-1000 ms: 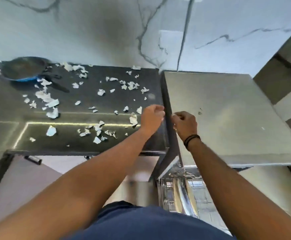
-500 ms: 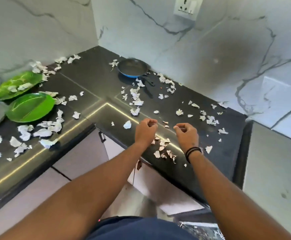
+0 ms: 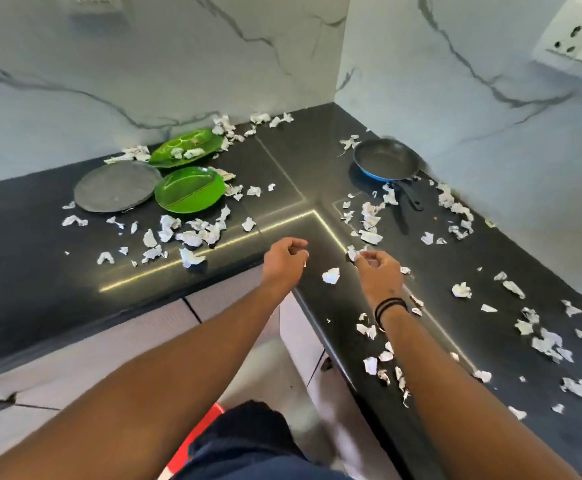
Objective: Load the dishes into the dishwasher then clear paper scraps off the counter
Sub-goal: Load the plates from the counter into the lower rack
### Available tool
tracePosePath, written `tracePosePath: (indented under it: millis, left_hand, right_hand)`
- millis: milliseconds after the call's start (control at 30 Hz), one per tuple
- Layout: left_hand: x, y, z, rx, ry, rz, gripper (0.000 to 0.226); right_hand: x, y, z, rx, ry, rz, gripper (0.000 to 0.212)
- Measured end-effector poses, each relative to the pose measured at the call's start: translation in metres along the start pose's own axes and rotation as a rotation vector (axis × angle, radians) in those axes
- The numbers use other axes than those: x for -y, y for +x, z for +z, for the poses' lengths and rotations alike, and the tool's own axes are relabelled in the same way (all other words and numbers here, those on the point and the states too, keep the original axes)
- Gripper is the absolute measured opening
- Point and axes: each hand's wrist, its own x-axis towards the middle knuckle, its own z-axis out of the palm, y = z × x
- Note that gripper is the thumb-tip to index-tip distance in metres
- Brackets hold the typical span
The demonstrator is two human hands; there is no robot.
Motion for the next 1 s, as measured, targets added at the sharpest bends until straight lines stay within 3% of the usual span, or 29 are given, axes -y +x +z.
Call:
tracePosePath:
  millis: [367,633,1000]
  left_hand:
    - [0.029,0.072,-0.09,-0.253,-0.02,-0.108,0.015]
    - [0.05,0.133,-0.182,-0.541,-0.019,-0.221,0.018]
    - [0.08,0.181,-0.258,-0.595,-0.042,-0.343,0.022]
  right_hand:
    - [0.055,0.05,0.089,0.189,-0.031,-0.094,0.006]
    - [0.097,0.093,0.184,0.341,-0.139,-0.148,0.019]
    - [0.134,0.101,0.312,0.51,-0.328,-0.248,0.027]
